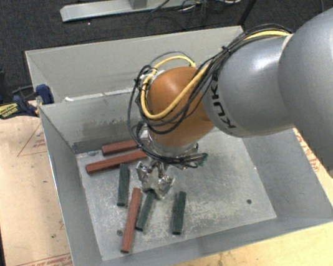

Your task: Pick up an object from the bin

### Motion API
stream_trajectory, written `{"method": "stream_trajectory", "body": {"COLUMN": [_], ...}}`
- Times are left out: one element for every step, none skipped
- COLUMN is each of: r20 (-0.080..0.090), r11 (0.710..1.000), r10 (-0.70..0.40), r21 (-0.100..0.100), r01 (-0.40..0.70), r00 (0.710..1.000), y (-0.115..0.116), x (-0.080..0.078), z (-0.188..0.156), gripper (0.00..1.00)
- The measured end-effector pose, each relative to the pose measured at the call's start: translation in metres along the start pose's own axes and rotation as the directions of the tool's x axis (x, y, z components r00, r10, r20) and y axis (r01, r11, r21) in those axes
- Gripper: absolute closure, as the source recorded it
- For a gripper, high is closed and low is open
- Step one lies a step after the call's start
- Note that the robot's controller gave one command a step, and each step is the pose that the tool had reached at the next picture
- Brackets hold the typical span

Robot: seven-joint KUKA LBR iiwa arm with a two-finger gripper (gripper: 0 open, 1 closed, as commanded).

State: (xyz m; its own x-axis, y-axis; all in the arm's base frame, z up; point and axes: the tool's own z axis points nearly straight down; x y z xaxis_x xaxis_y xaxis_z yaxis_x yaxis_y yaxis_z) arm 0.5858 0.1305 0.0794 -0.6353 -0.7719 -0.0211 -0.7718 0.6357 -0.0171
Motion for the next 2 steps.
{"method": "stream_trajectory", "body": {"r20": [0.0,-0.019], "r11": [1.0,0.999], "r10": [0.001,-0.032], "r21": [0.0,-0.019], "r01": [-0.001,0.031], "r00": [1.0,0.999], "y": [0.0,-0.011], "x": [0.0,0.007], "z": [0.0,-0.203], "gripper": [1.0,1.0]}}
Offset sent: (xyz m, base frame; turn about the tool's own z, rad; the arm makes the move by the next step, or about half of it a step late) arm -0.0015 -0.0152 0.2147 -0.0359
